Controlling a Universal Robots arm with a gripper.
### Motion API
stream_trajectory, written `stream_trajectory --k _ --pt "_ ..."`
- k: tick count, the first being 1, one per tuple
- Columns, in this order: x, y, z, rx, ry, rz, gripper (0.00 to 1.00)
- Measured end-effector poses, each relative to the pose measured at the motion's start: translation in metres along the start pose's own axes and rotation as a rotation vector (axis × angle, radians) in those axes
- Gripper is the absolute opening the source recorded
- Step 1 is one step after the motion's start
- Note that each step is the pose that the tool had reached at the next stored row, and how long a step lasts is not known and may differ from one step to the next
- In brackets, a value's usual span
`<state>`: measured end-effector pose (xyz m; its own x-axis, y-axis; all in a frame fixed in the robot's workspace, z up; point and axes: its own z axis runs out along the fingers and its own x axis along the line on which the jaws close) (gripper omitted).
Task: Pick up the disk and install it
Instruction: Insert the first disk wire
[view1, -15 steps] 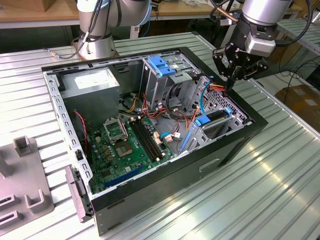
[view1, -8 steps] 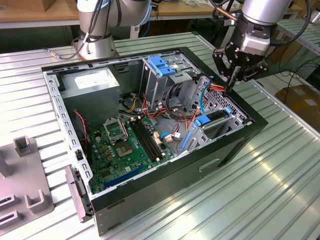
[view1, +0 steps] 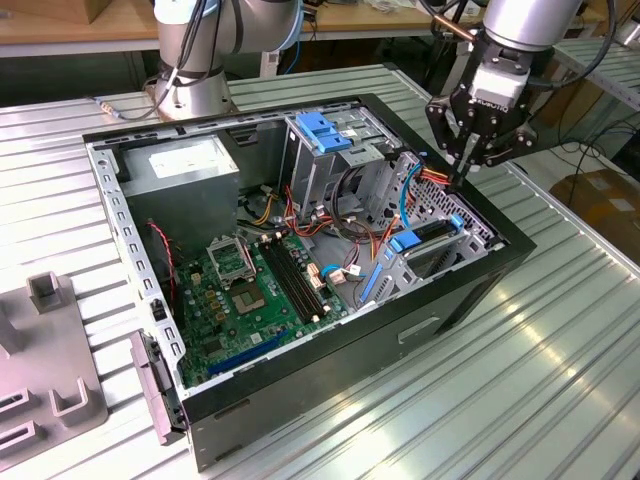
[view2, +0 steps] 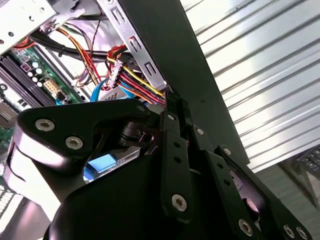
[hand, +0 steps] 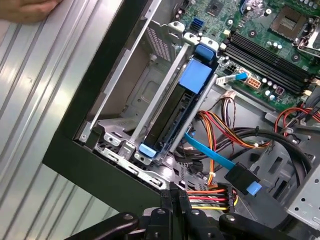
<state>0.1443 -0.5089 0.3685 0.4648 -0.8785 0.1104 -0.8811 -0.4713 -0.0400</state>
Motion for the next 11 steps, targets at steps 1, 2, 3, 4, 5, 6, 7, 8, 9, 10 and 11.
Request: stream_trajectory --k 1,2,3,4,5,6,7,8,9,10,11 --pt "0.0000 0.0000 0.0001 -0.0032 0.0013 0.028 0.16" --pt "0.0000 0.0000 0.0002 -0.0050 0.0020 0.045 0.16" --pt "0.0000 0.0000 0.0003 -0.0064 0.0026 0.057 0.16" --pt "0.0000 0.0000 0.0004 -0.0088 0.0037 0.076 0.16" --pt "-0.0001 0.0000 0.0006 -0.0123 0.0054 0.105 0.16" --pt "-0.0001 0.0000 0.0008 -0.0157 0.0071 0.133 0.16" --pt "-0.0001 0.0000 0.0009 -0.0175 0.0080 0.148 0.16" --pt "-0.0001 0.0000 0.0009 -0.0192 0.0087 0.163 0.16" --pt "-0.0001 0.0000 0.0010 -0.0225 0.0098 0.192 0.16" --pt "-0.0001 0.0000 0.0011 -0.0247 0.0106 0.212 0.16" --pt "-0.0002 0.0000 0.0015 -0.0274 0.0125 0.232 0.16"
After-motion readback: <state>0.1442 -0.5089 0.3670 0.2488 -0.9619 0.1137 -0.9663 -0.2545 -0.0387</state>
